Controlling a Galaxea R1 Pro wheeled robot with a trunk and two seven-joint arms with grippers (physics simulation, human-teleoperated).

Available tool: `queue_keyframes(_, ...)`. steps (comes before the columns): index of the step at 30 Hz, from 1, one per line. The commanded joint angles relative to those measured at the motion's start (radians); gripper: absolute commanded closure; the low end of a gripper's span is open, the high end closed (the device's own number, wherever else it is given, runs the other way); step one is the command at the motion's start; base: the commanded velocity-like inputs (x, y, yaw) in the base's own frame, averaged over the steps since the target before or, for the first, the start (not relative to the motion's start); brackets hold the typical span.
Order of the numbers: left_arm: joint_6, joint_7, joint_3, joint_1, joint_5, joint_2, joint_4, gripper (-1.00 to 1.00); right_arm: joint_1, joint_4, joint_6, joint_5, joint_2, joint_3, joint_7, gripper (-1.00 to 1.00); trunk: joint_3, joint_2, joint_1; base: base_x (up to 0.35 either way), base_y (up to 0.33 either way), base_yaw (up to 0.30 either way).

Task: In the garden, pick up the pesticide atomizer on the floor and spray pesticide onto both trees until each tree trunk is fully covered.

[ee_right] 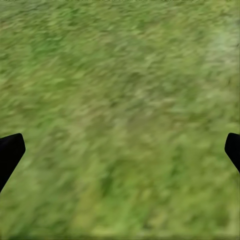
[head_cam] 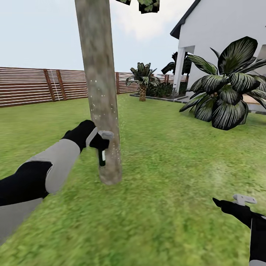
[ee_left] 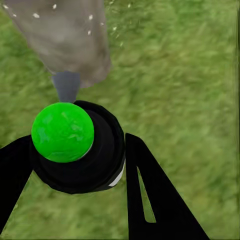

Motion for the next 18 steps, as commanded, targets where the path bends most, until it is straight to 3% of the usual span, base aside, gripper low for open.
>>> queue_keyframes(1,0.001,0.0,0.0,-0.028,0.0,-0.001,0.002,1.0,0.0,0.0,0.0,0.0,0.0,0.0,0.0,-1.0,0.0,0.0,0.0,0.0,0.0,0.0)
queue_keyframes(11,0.002,0.0,0.001,-0.233,0.0,-0.004,0.102,1.0,0.0,0.0,0.0,0.0,0.0,0.0,0.0,-1.0,0.0,0.0,0.0,0.0,0.0,0.0)
queue_keyframes(18,0.002,0.0,0.001,-0.336,0.0,-0.006,0.112,1.0,0.0,0.0,0.0,0.0,0.0,0.0,0.0,-1.0,0.0,0.0,0.0,0.0,0.0,0.0)
